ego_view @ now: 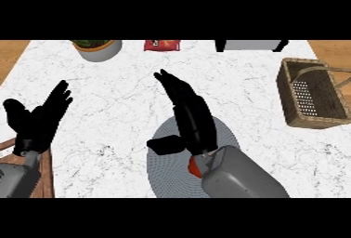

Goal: Pick the bell pepper from the placemat and place it in the basket

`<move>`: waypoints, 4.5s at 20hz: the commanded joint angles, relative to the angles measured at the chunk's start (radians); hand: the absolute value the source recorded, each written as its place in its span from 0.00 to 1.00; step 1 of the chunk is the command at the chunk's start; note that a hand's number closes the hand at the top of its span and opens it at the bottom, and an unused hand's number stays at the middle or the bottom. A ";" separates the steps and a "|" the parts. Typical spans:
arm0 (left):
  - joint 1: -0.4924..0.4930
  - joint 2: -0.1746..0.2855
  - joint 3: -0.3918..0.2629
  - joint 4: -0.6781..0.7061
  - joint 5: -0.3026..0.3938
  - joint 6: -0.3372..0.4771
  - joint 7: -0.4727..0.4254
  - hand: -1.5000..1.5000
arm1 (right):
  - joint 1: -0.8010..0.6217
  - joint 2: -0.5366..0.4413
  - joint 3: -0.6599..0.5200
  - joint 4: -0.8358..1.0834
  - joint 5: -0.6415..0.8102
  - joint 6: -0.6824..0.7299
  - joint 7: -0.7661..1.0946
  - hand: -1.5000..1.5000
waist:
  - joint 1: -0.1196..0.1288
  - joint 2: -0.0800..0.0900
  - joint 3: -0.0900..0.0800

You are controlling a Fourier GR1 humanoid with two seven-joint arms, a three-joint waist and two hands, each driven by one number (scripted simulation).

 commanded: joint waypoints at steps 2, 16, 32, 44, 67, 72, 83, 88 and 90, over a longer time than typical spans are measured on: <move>0.019 0.009 0.010 0.011 -0.009 0.005 -0.006 0.50 | -0.154 -0.064 -0.016 0.038 0.129 0.225 0.365 0.00 | -0.019 -0.017 -0.004; -0.001 0.018 0.055 0.040 0.009 -0.028 -0.007 0.50 | -0.318 -0.119 -0.215 -0.177 -0.231 0.840 0.867 0.00 | -0.034 -0.007 0.004; -0.020 -0.025 0.062 0.081 -0.030 -0.049 -0.023 0.50 | 0.138 -0.266 -0.152 -0.759 -0.207 0.682 0.862 0.00 | -0.022 0.008 0.005; 0.024 -0.084 0.071 0.029 -0.078 -0.066 -0.034 0.50 | 0.445 -0.123 0.013 -0.497 0.257 0.358 0.414 0.00 | 0.009 0.012 0.006; -0.030 -0.151 0.232 0.054 -0.194 -0.208 0.031 0.50 | 0.530 -0.053 -0.167 -0.209 0.229 0.427 0.132 0.00 | 0.005 0.013 0.005; -0.027 -0.185 0.245 0.061 -0.218 -0.210 0.027 0.50 | 0.561 -0.005 -0.125 -0.283 0.228 0.465 0.149 0.00 | 0.006 0.013 0.005; -0.086 -0.210 0.276 0.004 -0.267 -0.207 0.126 0.50 | 0.524 0.063 -0.105 -0.080 0.337 0.358 0.113 0.00 | 0.007 0.013 0.005; 0.031 -0.226 0.290 -0.071 -0.283 -0.233 0.107 0.50 | 0.558 0.064 -0.108 -0.055 0.384 0.378 0.108 0.00 | 0.010 0.012 0.005; -0.062 -0.217 0.328 0.104 -0.278 -0.278 0.033 0.50 | 0.588 0.041 -0.096 -0.076 0.377 0.369 0.084 0.00 | 0.004 0.013 0.005</move>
